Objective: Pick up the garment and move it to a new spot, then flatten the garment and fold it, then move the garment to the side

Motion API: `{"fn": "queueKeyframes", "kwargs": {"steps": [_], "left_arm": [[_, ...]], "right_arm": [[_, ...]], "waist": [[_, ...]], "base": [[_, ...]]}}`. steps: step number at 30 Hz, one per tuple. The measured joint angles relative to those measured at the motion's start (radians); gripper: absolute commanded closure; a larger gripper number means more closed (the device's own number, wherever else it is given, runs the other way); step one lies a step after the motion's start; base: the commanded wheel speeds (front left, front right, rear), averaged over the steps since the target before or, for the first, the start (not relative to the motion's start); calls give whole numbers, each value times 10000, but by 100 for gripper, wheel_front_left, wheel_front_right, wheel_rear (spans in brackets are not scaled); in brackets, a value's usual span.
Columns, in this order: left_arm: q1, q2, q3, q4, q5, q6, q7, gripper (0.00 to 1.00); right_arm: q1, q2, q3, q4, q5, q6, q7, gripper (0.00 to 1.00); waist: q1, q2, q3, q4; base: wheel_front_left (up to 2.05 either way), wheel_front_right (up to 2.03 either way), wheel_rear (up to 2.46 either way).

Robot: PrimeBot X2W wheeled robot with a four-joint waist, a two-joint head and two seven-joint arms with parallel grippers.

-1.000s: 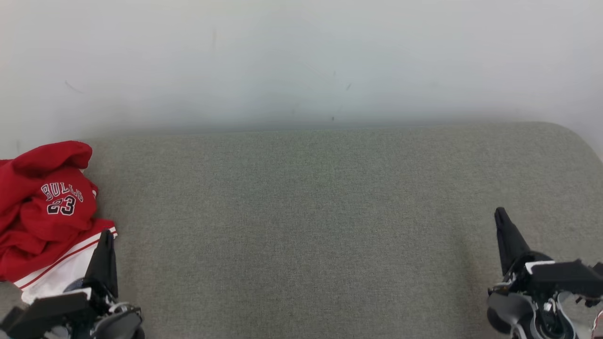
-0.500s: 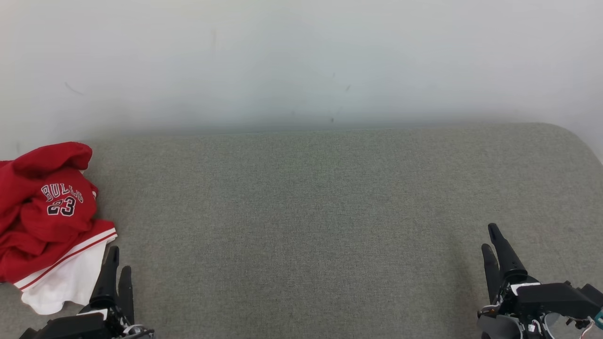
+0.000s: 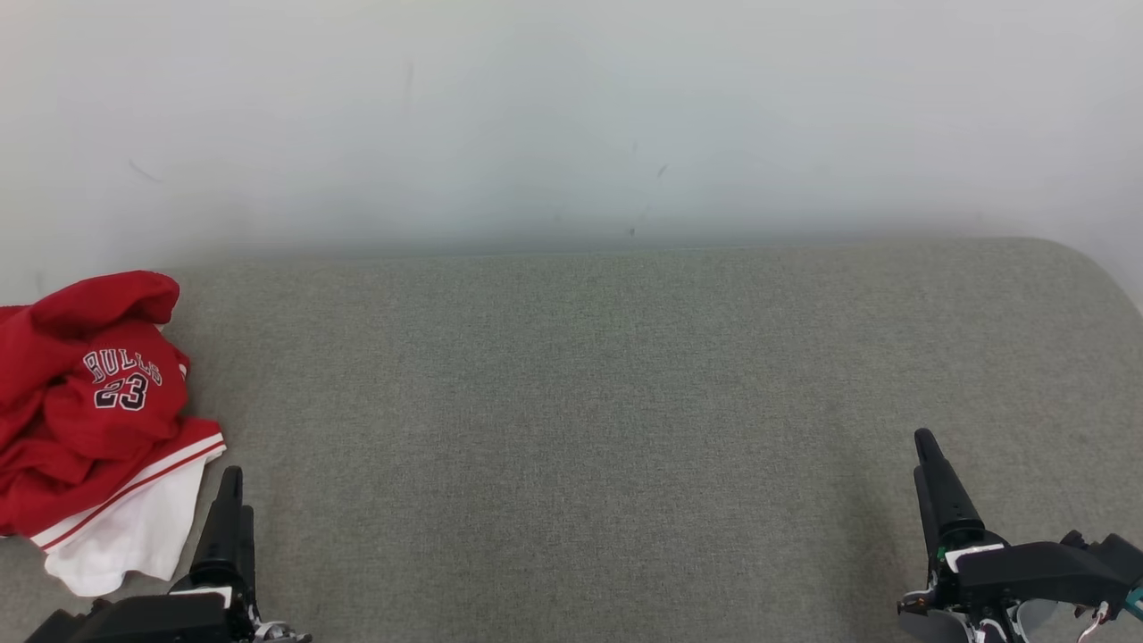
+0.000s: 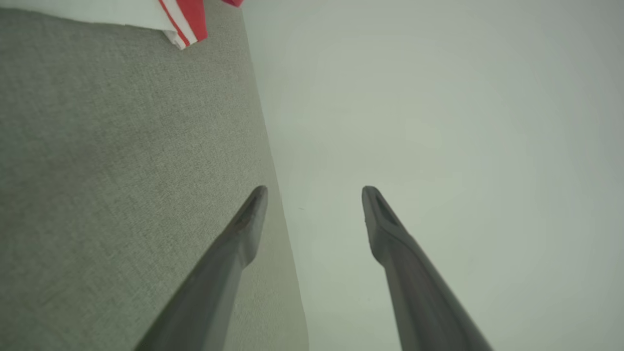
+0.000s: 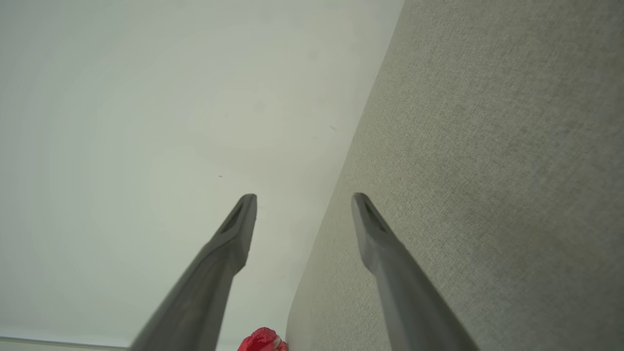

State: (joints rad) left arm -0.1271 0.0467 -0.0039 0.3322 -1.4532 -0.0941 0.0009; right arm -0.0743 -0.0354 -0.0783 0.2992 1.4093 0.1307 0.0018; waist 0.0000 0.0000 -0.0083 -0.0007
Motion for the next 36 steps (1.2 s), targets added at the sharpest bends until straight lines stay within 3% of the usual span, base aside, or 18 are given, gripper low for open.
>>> {"fn": "queueKeyframes", "kwargs": {"steps": [21, 36], "left_arm": [[13, 596, -1197, -543, 2579, 652, -731, 0], [12, 1287, -2251, -872, 4713, 1329, -1007, 0]], "right_arm": [[245, -25, -121, -499, -3141, 0, -178, 0], [477, -46, -443, -1204, -5699, 0, 353, 0]], "waist": [[0, 0, -55, 50], [0, 0, -102, 57]], "base": [[0, 0, 0], [0, 0, 0]]}}
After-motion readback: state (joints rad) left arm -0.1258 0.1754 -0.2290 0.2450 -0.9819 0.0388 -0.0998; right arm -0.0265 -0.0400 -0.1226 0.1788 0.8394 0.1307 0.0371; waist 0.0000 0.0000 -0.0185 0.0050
